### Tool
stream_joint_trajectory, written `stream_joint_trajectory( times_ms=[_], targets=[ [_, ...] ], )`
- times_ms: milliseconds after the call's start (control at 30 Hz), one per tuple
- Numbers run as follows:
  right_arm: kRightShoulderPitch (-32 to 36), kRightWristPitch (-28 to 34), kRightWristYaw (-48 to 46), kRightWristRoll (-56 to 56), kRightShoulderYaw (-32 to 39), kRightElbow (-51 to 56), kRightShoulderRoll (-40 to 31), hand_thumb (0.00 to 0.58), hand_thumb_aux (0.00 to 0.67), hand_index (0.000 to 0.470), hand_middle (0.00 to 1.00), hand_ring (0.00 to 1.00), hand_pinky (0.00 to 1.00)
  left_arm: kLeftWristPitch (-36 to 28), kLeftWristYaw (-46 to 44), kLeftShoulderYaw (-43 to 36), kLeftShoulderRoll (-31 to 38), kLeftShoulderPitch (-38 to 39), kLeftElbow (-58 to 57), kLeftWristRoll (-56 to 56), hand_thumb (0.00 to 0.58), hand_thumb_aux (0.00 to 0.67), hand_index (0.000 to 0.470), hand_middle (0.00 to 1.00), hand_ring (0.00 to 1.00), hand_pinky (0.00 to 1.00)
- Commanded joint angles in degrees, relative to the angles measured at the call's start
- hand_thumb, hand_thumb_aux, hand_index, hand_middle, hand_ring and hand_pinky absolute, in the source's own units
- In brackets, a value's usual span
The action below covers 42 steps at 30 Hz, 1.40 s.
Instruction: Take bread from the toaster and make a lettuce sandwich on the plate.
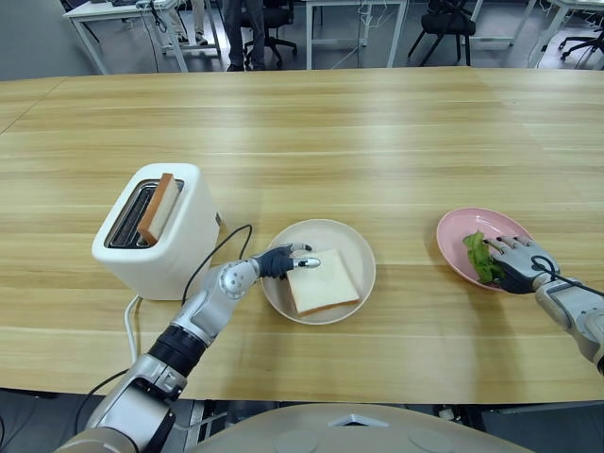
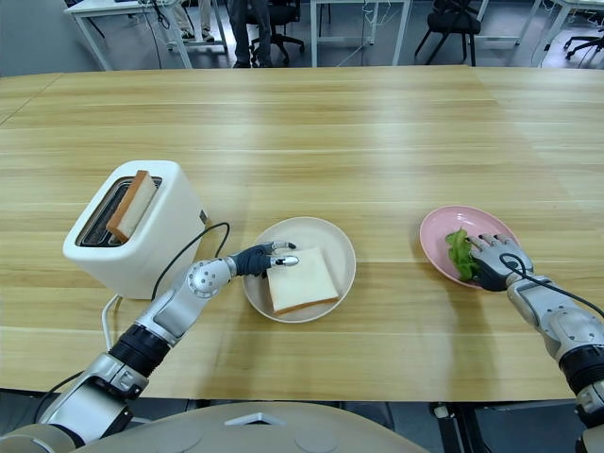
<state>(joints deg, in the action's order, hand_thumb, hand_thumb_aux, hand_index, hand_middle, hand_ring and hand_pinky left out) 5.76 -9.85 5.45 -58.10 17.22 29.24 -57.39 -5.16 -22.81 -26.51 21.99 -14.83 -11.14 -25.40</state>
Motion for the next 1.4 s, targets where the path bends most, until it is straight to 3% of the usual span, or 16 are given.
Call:
stream_joint_trajectory(
  times_ms=[33,100,167,200,433,600,833,967,1200,1400],
  targets=[
    [-0.20,-1.14,0.36,1.46,0.28,-0.58,-0.20,0.580,0.670,0.460,0.00,0.00,0.00,1.46,4.96,-1.17,1.58,-0.69,1.09,-6.72,0.000,0.000,0.000,0.22,0.22,0.22],
    [-0.06,-1.19,0.71,1.97,-0.19,-1.74,-0.37,0.580,0.670,0.460,0.00,0.00,0.00,2.09,6.69,-1.67,2.03,-0.65,2.79,-9.75,0.000,0.000,0.000,0.20,0.20,0.20],
    [0.00,-1.38,0.90,2.74,-0.78,-2.81,-0.63,0.580,0.670,0.460,0.00,0.00,0.00,3.00,7.73,-2.22,2.32,-0.39,4.62,-12.41,0.000,0.000,0.000,0.02,0.02,0.02],
    [0.07,-1.38,1.03,2.98,-1.00,-3.23,-0.76,0.580,0.670,0.460,0.00,0.00,0.00,3.11,8.23,-2.39,2.32,-0.16,5.55,-13.66,0.000,0.000,0.000,0.00,0.00,0.00],
    [0.08,-2.00,3.86,4.76,-3.63,-8.17,-1.68,0.580,0.670,0.460,0.00,0.00,0.00,3.01,11.48,-1.65,3.31,0.53,13.62,-21.33,0.000,0.000,0.000,0.00,0.00,0.00],
    [0.87,-3.65,4.95,6.73,-6.84,-16.60,-1.53,0.580,0.670,0.460,0.00,0.00,0.00,-0.78,12.61,1.93,4.45,3.52,25.17,-28.10,0.000,0.000,0.000,0.00,0.00,0.00],
    [4.45,-6.02,1.19,6.50,-4.37,-25.58,4.03,0.580,0.670,0.460,0.00,0.00,0.00,-7.37,11.04,12.40,4.56,12.16,44.79,-37.02,0.000,0.000,0.000,0.00,0.00,0.00],
    [7.40,-7.12,-1.92,4.07,0.96,-27.67,11.21,0.580,0.670,0.460,0.00,0.00,0.00,-10.96,8.52,25.33,5.29,21.25,55.68,-41.16,0.000,0.000,0.000,0.00,0.00,0.00],
    [9.65,-7.63,-5.10,0.96,7.73,-25.97,20.07,0.580,0.670,0.460,0.00,0.00,0.00,-13.01,6.83,41.50,4.06,31.09,59.03,-40.55,0.000,0.000,0.000,0.00,0.00,0.00],
    [11.84,-8.15,-5.69,-1.24,11.51,-22.24,23.73,0.580,0.670,0.460,0.00,0.00,0.00,-13.75,4.91,43.96,1.19,35.75,55.26,-41.32,0.000,0.000,0.000,0.00,0.00,0.00]
  ],
)
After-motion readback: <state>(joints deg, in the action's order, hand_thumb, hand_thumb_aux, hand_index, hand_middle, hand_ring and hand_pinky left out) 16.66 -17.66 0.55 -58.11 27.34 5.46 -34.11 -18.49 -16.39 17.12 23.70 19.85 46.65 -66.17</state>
